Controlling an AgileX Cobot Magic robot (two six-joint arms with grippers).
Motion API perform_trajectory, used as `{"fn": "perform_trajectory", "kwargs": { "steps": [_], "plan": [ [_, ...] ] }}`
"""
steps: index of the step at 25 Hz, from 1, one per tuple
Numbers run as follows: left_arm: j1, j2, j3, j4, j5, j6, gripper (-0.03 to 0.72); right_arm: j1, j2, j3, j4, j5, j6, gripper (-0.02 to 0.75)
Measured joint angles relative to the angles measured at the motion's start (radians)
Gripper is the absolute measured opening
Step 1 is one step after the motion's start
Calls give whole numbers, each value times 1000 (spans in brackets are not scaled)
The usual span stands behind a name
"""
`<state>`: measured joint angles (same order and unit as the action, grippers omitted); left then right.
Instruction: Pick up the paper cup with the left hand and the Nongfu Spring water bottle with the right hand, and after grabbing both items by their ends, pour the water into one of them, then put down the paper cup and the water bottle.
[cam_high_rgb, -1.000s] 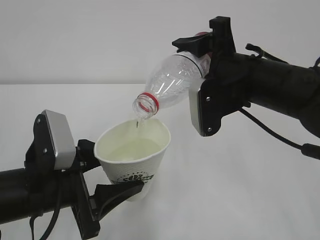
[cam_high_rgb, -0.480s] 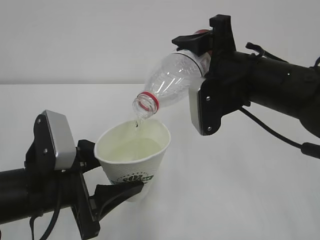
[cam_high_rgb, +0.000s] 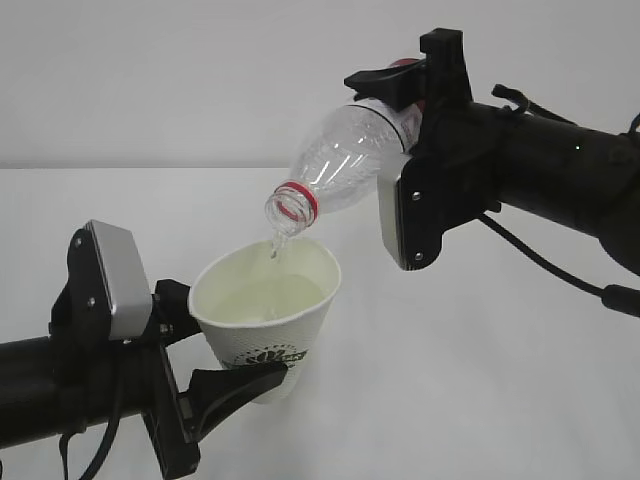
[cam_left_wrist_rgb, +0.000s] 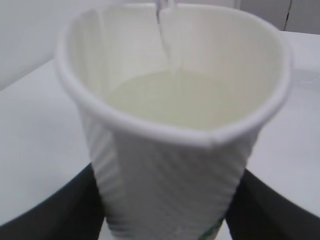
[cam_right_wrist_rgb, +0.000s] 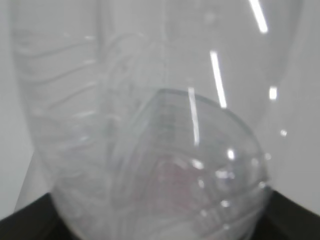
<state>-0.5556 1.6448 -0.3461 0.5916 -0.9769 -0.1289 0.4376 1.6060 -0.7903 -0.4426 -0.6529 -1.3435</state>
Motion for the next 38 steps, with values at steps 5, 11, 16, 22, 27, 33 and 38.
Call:
{"fn": "perform_trajectory", "kwargs": {
  "steps": [5, 11, 16, 22, 27, 33, 38],
  "plan": [
    [0, 0, 0, 0, 0, 0, 501, 0, 0, 0, 14, -2, 40, 504],
    [0, 0, 0, 0, 0, 0, 501, 0, 0, 0, 19, -4, 93, 504],
    [0, 0, 0, 0, 0, 0, 501, 0, 0, 0, 19, -6, 151, 504],
    [0, 0, 0, 0, 0, 0, 501, 0, 0, 0, 22, -6, 236, 503],
    [0, 0, 0, 0, 0, 0, 501, 0, 0, 0, 22, -6, 339, 504],
    [0, 0, 0, 0, 0, 0, 501, 0, 0, 0, 22, -6, 429, 504],
    [0, 0, 0, 0, 0, 0, 501, 0, 0, 0, 24, -6, 515, 504]
  ]
}}
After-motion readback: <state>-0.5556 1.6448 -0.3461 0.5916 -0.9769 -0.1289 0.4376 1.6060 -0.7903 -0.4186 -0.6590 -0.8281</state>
